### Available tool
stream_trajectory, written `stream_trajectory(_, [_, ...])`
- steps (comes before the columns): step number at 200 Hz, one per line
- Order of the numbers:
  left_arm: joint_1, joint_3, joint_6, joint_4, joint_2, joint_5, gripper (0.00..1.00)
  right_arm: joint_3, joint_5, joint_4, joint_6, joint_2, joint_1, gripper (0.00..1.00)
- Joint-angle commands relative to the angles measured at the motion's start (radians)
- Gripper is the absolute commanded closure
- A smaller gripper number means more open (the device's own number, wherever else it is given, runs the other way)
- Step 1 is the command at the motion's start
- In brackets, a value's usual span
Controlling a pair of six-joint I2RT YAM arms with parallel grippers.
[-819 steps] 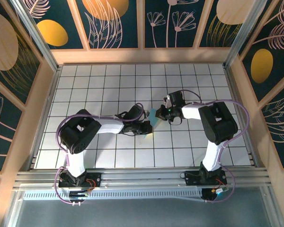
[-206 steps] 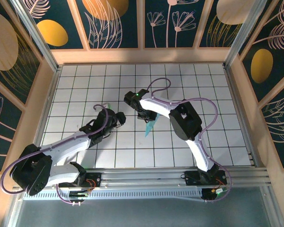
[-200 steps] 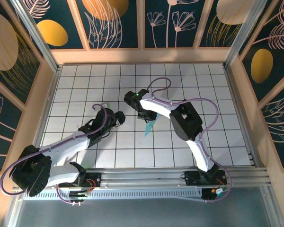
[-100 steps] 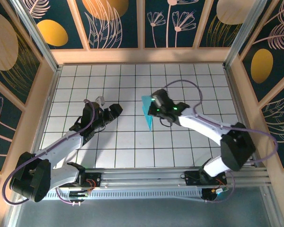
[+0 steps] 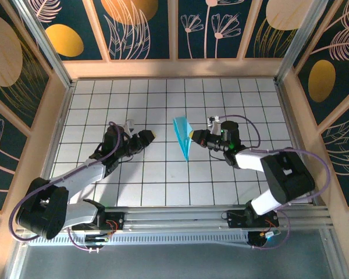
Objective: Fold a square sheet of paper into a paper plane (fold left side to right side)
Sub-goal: Turn over the paper plane at the center of the table.
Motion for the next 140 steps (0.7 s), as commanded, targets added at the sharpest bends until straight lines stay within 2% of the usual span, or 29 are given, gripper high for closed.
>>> stream_trajectory(1, [0.006, 0.002, -0.028, 0.063, 0.052, 0.059, 0.48, -0.032, -0.105, 0.271, 0.11, 0.102, -0.004, 1.0])
stream_trajectory(20, [0.006, 0.001, -0.036, 0.076, 0.094, 0.066, 0.51, -0.041, -0.127, 0.389, 0.182, 0.206, -0.002, 1.0])
stream_trajectory(55, [0.004, -0.007, -0.05, 0.092, 0.15, 0.066, 0.54, -0.043, -0.082, 0.366, 0.174, 0.303, 0.009, 1.0])
stream_trajectory(101, [-0.008, 0.012, -0.045, 0.089, 0.221, 0.07, 0.54, -0.037, -0.036, 0.247, 0.12, 0.31, 0.009, 1.0])
stream_trajectory(140, [-0.06, 0.077, -0.038, 0.113, 0.333, 0.078, 0.56, -0.026, -0.014, 0.18, 0.104, 0.311, 0.009, 1.0])
